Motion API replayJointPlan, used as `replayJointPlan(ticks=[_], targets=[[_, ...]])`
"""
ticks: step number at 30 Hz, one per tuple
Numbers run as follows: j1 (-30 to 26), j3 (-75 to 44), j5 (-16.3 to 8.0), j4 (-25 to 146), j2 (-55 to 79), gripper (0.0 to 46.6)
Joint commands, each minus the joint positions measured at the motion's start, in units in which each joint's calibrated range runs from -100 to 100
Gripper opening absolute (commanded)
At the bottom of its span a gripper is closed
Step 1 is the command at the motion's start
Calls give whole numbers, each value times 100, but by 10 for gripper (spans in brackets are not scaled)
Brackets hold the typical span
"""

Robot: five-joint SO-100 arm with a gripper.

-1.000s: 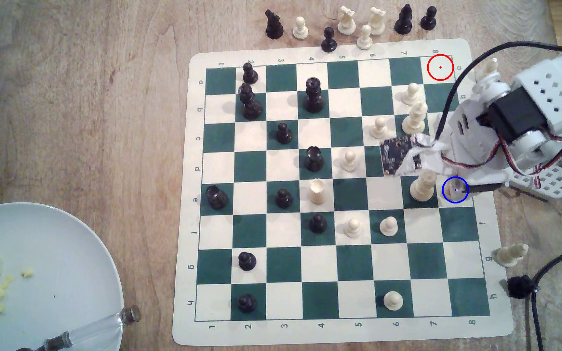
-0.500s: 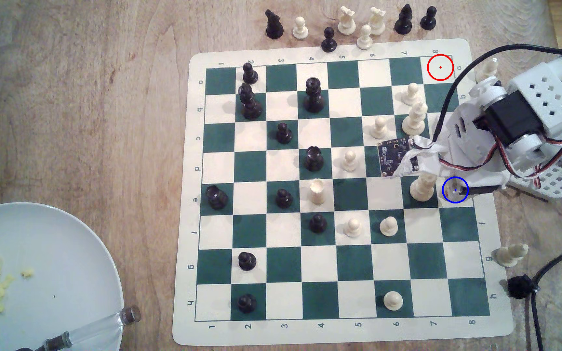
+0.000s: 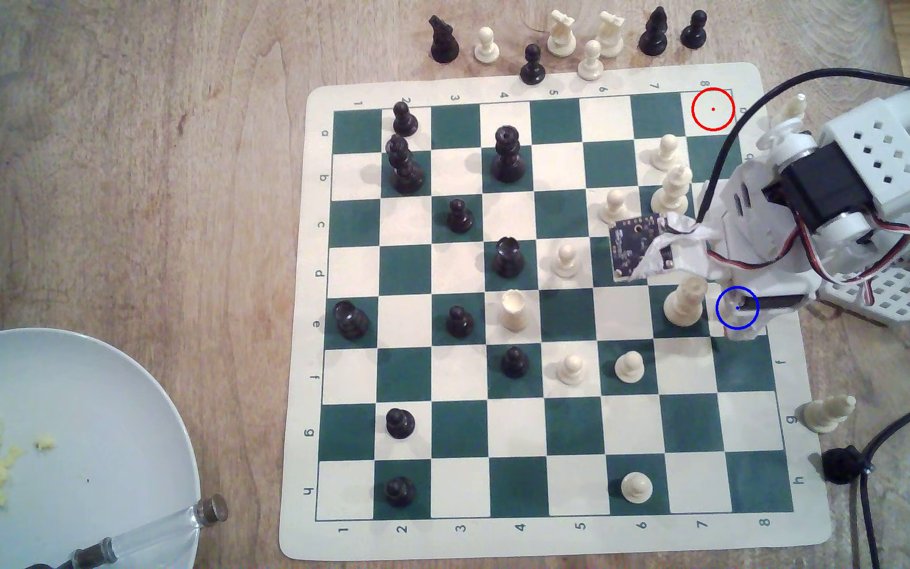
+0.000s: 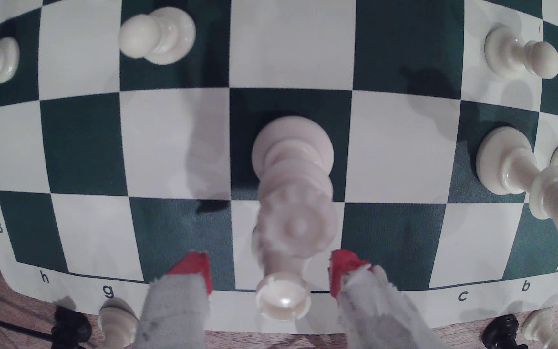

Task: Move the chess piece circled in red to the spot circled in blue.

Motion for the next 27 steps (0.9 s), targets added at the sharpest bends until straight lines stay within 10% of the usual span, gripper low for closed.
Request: replayJointPlan(ticks=[1, 21, 23, 25, 27], targets=[[63, -163, 20, 133, -144, 230], [134, -2140, 59, 2123, -127, 223], [259, -2285, 63, 2099, -118, 186], [501, -2285, 171, 1591, -203, 5], [704, -2085, 215, 944, -347, 2]])
